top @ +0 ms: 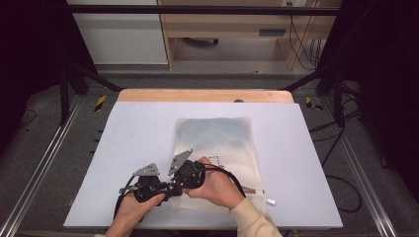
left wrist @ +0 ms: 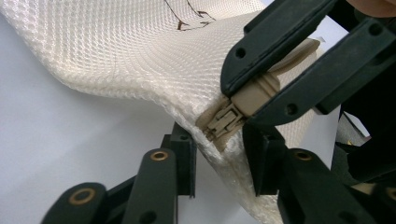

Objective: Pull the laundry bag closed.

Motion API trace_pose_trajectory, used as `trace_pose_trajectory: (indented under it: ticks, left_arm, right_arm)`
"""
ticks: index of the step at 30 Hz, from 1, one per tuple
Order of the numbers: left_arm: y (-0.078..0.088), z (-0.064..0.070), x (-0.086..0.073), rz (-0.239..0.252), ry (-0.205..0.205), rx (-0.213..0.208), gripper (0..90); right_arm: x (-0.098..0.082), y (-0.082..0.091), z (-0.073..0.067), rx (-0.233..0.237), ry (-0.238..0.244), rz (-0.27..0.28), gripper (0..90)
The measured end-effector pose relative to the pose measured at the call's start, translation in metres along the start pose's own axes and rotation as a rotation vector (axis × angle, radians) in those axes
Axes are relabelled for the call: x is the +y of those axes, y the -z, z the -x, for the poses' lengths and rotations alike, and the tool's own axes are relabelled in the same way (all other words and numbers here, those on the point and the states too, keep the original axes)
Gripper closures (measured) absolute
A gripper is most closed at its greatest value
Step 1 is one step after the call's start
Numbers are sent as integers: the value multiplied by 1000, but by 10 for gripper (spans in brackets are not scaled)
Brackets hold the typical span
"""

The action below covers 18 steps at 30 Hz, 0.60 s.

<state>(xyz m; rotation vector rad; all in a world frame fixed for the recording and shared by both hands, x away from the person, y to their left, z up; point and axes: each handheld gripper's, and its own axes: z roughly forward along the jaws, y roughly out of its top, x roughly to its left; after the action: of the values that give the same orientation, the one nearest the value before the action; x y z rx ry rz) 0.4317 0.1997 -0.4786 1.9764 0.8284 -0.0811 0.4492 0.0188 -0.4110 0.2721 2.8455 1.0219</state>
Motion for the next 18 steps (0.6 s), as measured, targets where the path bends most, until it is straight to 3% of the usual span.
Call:
trace_pose_trajectory:
  ticks: [6, 18]
  left_arm:
    - [0, 0, 0, 0, -11, 19, 764]
    - [-1, -1, -1, 3, -9, 36, 796]
  right_arm:
    - [-1, 1, 0, 4, -7, 7, 818]
    - [-2, 1, 0, 0, -1, 2, 818]
